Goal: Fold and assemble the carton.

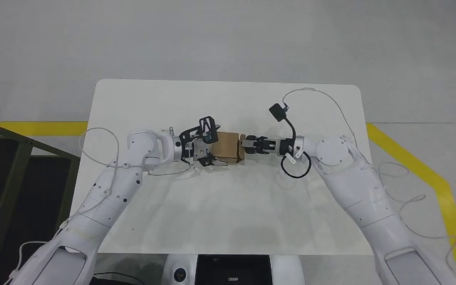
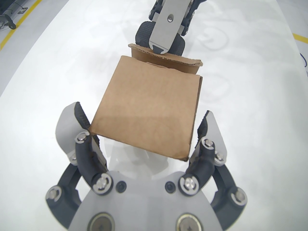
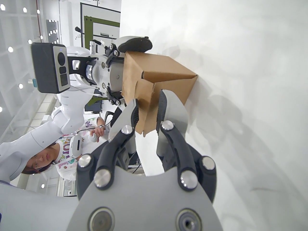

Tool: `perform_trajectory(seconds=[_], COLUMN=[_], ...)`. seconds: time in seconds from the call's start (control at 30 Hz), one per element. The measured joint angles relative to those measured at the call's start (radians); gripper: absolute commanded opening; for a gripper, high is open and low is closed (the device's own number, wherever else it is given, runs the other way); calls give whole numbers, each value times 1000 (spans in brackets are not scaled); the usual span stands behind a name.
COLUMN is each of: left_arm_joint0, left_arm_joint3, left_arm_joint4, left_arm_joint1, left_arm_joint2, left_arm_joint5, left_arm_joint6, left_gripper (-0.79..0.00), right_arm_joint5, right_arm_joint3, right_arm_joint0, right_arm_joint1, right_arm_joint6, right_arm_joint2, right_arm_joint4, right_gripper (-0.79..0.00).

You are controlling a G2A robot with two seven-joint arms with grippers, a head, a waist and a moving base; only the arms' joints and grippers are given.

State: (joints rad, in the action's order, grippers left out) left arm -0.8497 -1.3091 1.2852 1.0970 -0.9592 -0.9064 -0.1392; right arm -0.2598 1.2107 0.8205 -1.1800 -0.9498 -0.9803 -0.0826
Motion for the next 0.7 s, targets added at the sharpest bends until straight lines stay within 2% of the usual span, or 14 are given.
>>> perform_trajectory(seconds=[0.7], left_arm_joint0=[-6], left_arm_joint3=[-7], left_arm_joint4=[0], left_arm_joint1=[-1], left_arm_joint2=[-6], left_arm_joint5=[-6], left_arm_joint6=[1], left_gripper=[0], right_arm_joint5=[97], right_arm_joint3=[91], right_arm_joint0=[-4], right_arm_joint1=[2], right_arm_joint6=[-9], right_arm_joint2=[25], right_arm_joint4=[120], right_gripper=[-674])
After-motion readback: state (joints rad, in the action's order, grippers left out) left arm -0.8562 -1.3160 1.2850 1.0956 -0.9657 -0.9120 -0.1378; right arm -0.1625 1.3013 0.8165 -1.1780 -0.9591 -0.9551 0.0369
